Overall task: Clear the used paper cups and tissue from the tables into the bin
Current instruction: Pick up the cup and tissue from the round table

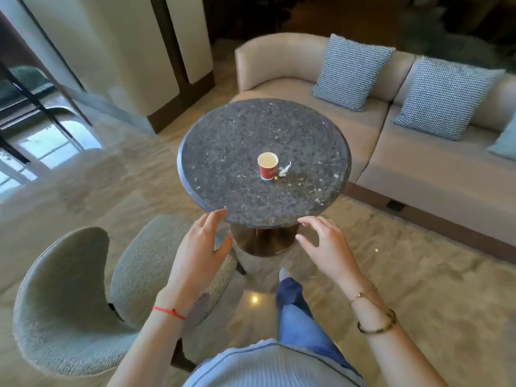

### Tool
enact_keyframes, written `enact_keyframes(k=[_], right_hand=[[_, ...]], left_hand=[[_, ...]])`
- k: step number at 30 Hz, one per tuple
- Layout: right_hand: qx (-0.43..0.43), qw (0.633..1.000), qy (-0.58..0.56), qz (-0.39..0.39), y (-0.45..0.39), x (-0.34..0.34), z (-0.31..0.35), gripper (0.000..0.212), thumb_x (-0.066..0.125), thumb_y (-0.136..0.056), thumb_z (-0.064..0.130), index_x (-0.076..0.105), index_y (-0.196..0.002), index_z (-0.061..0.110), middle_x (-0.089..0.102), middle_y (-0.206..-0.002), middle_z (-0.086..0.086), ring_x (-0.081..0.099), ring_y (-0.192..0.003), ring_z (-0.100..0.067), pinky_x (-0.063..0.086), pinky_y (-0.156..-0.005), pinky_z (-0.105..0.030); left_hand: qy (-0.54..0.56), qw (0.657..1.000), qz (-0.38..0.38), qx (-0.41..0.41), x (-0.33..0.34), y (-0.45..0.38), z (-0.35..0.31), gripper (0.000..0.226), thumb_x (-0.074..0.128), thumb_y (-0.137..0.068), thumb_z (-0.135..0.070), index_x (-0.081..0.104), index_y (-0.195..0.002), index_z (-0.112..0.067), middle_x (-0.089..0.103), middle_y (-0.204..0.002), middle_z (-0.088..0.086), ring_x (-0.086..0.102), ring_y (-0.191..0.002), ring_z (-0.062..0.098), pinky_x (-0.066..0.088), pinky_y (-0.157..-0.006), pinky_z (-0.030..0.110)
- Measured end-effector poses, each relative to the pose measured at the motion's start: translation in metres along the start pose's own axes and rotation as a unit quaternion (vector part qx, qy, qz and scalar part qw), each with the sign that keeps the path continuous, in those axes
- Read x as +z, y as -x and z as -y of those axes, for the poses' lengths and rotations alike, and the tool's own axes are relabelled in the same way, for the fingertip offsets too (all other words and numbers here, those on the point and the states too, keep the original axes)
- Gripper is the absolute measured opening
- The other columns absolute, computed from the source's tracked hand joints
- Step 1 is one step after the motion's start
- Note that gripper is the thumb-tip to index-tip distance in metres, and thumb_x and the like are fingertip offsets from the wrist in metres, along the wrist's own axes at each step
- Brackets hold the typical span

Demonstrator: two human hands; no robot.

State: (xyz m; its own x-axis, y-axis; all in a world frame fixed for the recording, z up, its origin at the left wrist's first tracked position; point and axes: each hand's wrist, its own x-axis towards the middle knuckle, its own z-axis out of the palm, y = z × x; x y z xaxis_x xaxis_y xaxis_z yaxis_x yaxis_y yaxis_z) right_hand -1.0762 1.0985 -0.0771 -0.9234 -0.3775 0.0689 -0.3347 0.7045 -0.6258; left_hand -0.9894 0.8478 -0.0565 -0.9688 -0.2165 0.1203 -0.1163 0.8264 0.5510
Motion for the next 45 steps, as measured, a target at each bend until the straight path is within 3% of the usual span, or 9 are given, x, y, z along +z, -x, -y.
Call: enact_keyframes(k=[8, 16, 20, 25, 30, 36, 43, 45], right_hand=[[-0.001, 0.999, 0.019, 0.027, -0.16, -0.013, -0.072, 0.033, 0.064, -0.089, 0.02, 0.06, -0.121, 0.013, 0.06, -0.119, -0.004, 0.051, -0.114, -0.021, 0.038, -0.096, -0.028], [-0.02, 0.987, 0.069, 0.141, -0.294, 0.015, -0.132, 0.04, 0.062, -0.09, 0.028, 0.051, -0.128, 0.02, 0.051, -0.129, -0.001, 0.043, -0.123, -0.021, 0.04, -0.1, -0.032], [-0.022, 0.976, 0.083, 0.199, -0.334, 0.04, -0.145, 0.042, 0.061, -0.09, 0.027, 0.05, -0.13, 0.019, 0.048, -0.129, -0.003, 0.04, -0.123, -0.023, 0.04, -0.101, -0.034], [-0.02, 0.969, 0.095, 0.227, -0.356, 0.069, -0.151, 0.038, 0.06, -0.091, 0.027, 0.051, -0.127, 0.02, 0.046, -0.128, -0.001, 0.04, -0.118, -0.02, 0.041, -0.095, -0.03], [0.004, 0.957, 0.109, 0.268, -0.364, 0.09, -0.157, 0.034, 0.062, -0.088, 0.024, 0.054, -0.121, 0.023, 0.047, -0.125, 0.0, 0.041, -0.116, -0.02, 0.042, -0.089, -0.03], [0.01, 0.953, 0.103, 0.283, -0.366, 0.109, -0.162, 0.03, 0.064, -0.086, 0.019, 0.057, -0.116, 0.017, 0.047, -0.118, -0.004, 0.042, -0.113, -0.022, 0.041, -0.095, -0.029], [0.013, 0.961, 0.095, 0.259, -0.371, 0.112, -0.161, 0.002, 0.059, -0.09, 0.014, 0.058, -0.091, 0.013, 0.053, -0.105, -0.006, 0.045, -0.105, -0.021, 0.044, -0.086, -0.03], [0.019, 0.962, 0.09, 0.256, -0.371, 0.109, -0.159, 0.008, 0.058, -0.09, 0.013, 0.055, -0.083, 0.015, 0.055, -0.1, -0.006, 0.047, -0.102, -0.022, 0.043, -0.082, -0.029]], left_hand=[[0.022, 0.999, 0.001, -0.048, 0.071, -0.154, -0.005, 0.062, 0.067, -0.087, -0.024, 0.039, -0.142, -0.018, 0.05, -0.137, 0.001, 0.05, -0.125, 0.02, 0.047, -0.097, 0.037], [0.015, 0.989, 0.041, -0.141, 0.141, -0.263, -0.008, 0.081, 0.07, -0.085, -0.027, 0.025, -0.15, -0.014, 0.033, -0.149, 0.006, 0.039, -0.132, 0.024, 0.038, -0.106, 0.036], [0.011, 0.983, 0.077, -0.168, 0.161, -0.294, -0.006, 0.082, 0.071, -0.082, -0.024, 0.025, -0.149, -0.015, 0.032, -0.148, 0.006, 0.04, -0.129, 0.028, 0.04, -0.101, 0.037], [0.019, 0.975, 0.112, -0.193, 0.173, -0.313, 0.0, 0.089, 0.072, -0.08, -0.022, 0.019, -0.151, -0.013, 0.029, -0.15, 0.006, 0.033, -0.135, 0.028, 0.035, -0.109, 0.041], [0.005, 0.972, 0.137, -0.19, 0.181, -0.325, 0.008, 0.098, 0.076, -0.078, -0.031, 0.015, -0.152, -0.015, 0.028, -0.15, 0.005, 0.035, -0.133, 0.027, 0.038, -0.106, 0.038], [-0.027, 0.968, 0.172, -0.182, 0.188, -0.337, 0.015, 0.1, 0.078, -0.077, -0.032, 0.014, -0.152, -0.017, 0.028, -0.15, 0.004, 0.037, -0.131, 0.028, 0.042, -0.103, 0.042], [-0.017, 0.968, 0.168, -0.184, 0.194, -0.343, 0.02, 0.088, 0.073, -0.08, -0.038, 0.023, -0.149, -0.017, 0.035, -0.147, 0.004, 0.039, -0.13, 0.028, 0.047, -0.097, 0.042], [0.003, 0.97, 0.157, -0.188, 0.194, -0.343, 0.02, 0.087, 0.072, -0.079, -0.043, 0.027, -0.147, -0.016, 0.037, -0.145, 0.003, 0.04, -0.13, 0.027, 0.046, -0.097, 0.041]])
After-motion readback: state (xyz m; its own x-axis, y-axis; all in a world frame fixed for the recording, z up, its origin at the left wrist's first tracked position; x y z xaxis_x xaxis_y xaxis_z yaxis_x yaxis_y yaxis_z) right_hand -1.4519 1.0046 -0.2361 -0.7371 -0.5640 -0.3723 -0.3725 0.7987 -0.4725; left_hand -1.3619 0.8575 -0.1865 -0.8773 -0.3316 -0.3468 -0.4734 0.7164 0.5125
